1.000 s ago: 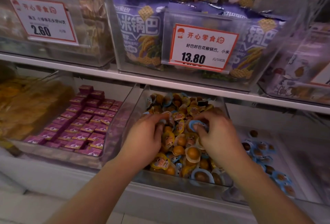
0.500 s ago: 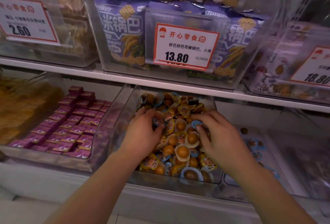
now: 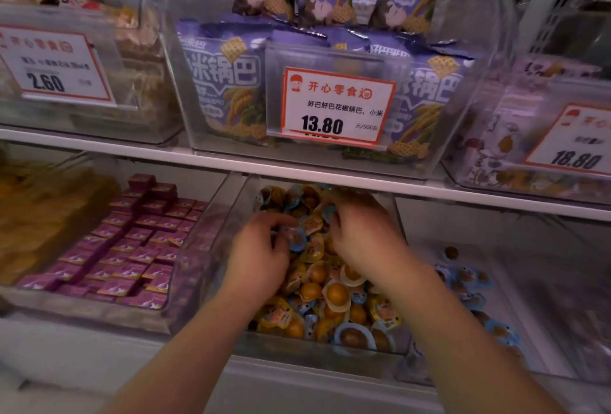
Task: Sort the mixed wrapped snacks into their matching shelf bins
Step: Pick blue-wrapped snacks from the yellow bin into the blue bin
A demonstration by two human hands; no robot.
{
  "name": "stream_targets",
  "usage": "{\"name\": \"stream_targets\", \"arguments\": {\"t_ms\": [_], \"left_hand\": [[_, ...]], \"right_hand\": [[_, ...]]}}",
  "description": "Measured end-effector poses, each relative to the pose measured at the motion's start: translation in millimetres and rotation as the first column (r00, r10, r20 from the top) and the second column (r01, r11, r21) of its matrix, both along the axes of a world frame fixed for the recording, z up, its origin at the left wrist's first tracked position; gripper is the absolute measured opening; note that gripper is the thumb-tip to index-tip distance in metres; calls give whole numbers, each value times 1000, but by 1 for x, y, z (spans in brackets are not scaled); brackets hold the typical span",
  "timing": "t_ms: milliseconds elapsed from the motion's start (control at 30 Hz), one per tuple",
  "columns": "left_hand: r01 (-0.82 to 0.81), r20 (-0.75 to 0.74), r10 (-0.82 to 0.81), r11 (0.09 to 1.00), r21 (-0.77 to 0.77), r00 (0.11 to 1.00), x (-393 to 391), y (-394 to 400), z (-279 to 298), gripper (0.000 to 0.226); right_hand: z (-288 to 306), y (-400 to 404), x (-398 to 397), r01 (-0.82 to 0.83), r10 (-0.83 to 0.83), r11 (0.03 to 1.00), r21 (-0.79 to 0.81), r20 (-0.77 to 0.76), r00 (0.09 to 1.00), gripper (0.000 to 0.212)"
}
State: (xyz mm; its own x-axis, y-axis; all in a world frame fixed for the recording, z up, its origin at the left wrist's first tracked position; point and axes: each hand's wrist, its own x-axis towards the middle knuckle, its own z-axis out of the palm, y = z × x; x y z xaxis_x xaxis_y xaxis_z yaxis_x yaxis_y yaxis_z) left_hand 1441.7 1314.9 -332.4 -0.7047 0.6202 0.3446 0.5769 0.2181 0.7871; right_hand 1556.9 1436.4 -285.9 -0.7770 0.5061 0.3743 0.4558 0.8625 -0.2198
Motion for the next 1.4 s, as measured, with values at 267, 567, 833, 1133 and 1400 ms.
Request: {"name": "stream_targets", "arguments": {"t_ms": [267, 567, 833, 1133, 1400], "left_hand": [[-23, 167, -10, 981, 193, 986, 0, -30, 10, 24], [-48, 406, -88, 949, 312, 909, 4, -34, 15, 31], [-200, 618, -112, 889, 413, 778, 11, -29, 26, 26], [22, 321, -177, 901, 434, 930, 66, -15, 37, 25], [321, 0, -335, 901, 294, 942, 103, -4, 31, 30]], "right_hand": [[-9, 19, -64, -90, 103, 995, -48, 455, 885, 41], [-5, 10, -63, -63, 111, 991, -120, 456, 883, 25], [1, -1, -23, 134, -348, 683, -718, -158, 924, 34], [14, -54, 41, -441, -472, -37, -897, -373, 799, 39], [11, -56, 65, -461, -428, -124, -879, -372, 824, 45]]}}
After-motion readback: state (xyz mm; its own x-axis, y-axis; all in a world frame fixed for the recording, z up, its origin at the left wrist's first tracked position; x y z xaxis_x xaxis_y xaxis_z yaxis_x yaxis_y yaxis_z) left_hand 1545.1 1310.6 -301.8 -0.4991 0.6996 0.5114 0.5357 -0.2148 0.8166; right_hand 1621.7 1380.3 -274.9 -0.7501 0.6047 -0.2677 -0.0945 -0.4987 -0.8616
